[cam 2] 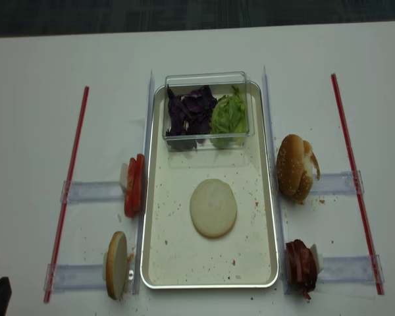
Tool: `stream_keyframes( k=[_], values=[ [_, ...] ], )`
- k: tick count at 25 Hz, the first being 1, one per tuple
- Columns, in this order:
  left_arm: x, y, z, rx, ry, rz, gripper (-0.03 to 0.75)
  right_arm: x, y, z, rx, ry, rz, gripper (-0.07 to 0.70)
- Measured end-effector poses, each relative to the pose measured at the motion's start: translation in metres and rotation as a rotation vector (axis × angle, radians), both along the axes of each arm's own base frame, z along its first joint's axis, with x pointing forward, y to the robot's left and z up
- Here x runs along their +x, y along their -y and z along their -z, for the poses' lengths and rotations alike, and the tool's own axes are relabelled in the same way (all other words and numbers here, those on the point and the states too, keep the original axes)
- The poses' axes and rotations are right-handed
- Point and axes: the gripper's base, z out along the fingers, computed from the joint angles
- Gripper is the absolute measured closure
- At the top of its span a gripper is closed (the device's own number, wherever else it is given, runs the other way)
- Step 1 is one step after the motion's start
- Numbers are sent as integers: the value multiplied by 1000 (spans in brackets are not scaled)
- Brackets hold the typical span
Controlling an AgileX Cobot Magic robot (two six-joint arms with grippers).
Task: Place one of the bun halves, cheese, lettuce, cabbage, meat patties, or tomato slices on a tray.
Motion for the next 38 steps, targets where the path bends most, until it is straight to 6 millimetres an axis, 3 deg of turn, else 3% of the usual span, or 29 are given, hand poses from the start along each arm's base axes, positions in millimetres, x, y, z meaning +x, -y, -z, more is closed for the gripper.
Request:
stream_keyframes(
  k=[24, 33, 38],
  values=[
    [0, 0, 0, 0, 2, 0, 242, 0, 0, 0, 3, 0, 2, -67],
    [0, 0, 0, 0, 2, 0, 148, 0, 0, 0, 3, 0, 2, -67],
    [0, 0, 0, 0, 2, 0, 139, 0, 0, 0, 3, 0, 2, -67]
  ],
)
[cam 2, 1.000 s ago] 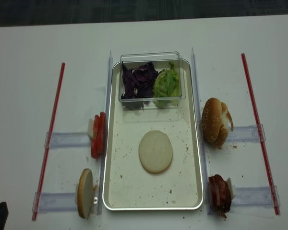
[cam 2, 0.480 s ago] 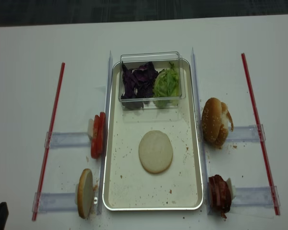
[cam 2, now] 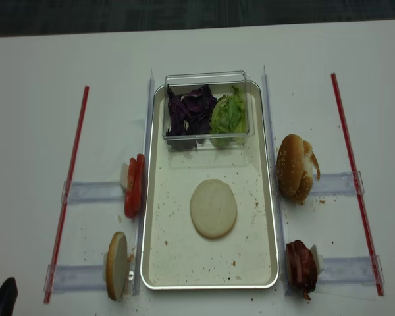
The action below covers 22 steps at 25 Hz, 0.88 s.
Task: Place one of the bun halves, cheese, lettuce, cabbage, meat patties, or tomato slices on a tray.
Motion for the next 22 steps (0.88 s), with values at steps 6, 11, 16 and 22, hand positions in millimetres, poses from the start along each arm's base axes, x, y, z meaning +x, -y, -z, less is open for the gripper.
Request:
stream_keyframes(
  k=[6, 11, 16, 22],
  values=[
    [0, 0, 0, 0, 0, 0, 139, 0, 0, 0, 0, 0, 0, -67],
    [0, 0, 0, 0, 0, 0, 139, 0, 0, 0, 0, 0, 0, -67],
    [0, 0, 0, 0, 0, 0, 139, 0, 0, 0, 0, 0, 0, -67],
    [0, 0, 0, 0, 0, 0, 139, 0, 0, 0, 0, 0, 0, -67]
  ],
)
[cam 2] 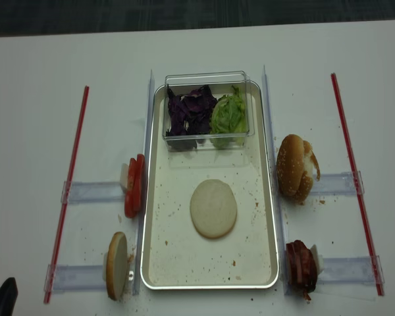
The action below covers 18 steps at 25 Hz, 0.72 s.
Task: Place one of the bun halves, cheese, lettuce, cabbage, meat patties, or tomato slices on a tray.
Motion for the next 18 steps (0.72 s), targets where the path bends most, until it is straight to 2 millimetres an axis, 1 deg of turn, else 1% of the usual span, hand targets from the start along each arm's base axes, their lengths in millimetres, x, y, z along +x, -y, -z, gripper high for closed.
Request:
stream_keyframes(
  k=[18],
  values=[
    [0, 0, 0, 0, 0, 0, 139, 0, 0, 0, 0, 0, 0, -67]
  ],
)
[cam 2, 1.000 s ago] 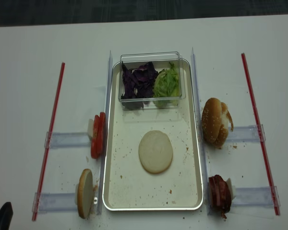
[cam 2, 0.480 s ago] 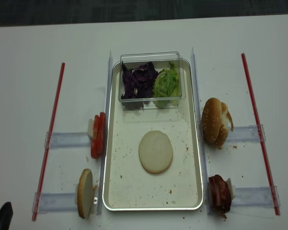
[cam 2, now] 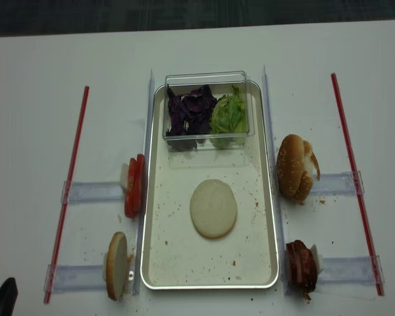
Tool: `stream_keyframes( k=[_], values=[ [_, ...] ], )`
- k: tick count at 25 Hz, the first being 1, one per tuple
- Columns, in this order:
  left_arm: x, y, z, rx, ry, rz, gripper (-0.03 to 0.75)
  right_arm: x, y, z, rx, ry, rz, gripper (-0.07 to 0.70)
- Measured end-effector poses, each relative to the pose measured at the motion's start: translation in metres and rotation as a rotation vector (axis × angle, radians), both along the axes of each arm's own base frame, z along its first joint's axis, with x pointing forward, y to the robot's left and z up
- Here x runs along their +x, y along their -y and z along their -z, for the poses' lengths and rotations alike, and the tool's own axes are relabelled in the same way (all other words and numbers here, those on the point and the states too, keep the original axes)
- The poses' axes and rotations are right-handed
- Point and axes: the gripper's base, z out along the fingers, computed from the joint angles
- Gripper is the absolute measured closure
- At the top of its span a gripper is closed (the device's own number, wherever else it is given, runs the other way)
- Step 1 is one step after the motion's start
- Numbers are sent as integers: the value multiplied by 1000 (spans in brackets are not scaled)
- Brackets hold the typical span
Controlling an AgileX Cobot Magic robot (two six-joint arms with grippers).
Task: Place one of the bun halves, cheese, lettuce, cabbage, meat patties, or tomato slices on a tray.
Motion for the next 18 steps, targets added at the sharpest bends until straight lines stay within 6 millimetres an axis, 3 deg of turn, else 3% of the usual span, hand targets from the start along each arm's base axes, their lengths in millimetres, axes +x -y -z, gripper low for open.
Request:
stream_keyframes(
  k=[18],
  values=[
    [0, 0, 0, 0, 0, 0, 139, 0, 0, 0, -2, 0, -1, -67]
  ],
)
